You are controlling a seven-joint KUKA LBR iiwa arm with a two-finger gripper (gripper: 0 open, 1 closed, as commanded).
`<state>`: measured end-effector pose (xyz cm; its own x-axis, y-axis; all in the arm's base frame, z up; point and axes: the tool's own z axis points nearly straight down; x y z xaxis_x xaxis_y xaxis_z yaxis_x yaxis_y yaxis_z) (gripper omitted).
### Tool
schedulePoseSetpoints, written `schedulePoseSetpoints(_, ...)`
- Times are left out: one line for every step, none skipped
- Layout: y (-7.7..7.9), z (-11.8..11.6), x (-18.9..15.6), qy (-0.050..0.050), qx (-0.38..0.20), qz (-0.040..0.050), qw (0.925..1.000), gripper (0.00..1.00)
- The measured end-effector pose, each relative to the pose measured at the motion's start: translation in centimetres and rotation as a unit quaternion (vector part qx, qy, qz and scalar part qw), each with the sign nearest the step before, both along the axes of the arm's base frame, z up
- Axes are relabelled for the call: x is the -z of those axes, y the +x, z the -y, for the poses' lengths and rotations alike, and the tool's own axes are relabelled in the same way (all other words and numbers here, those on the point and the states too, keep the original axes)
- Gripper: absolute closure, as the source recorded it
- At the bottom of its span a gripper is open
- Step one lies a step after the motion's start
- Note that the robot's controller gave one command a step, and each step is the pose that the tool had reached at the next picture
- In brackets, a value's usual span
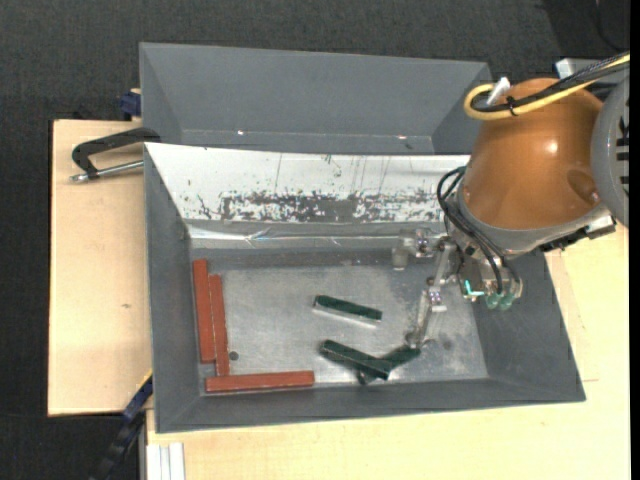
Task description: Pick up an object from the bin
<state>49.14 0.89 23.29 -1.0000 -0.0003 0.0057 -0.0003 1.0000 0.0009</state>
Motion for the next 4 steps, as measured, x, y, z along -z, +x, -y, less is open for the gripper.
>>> schedulePoseSetpoints(0.1,0.0,-0.3,0.000,0.000,0.0034,1.0000,0.00)
schedulePoseSetpoints(1.1,-0.7,5.0,0.000,0.030,0.0069,0.9995,0.00)
schedulePoseSetpoints(2.2,-0.7,10.6,0.000,0.077,0.0050,0.9970,0.00)
schedulePoseSetpoints(2.9,0.2,16.2,0.000,-0.010,0.0034,0.9999,1.00)
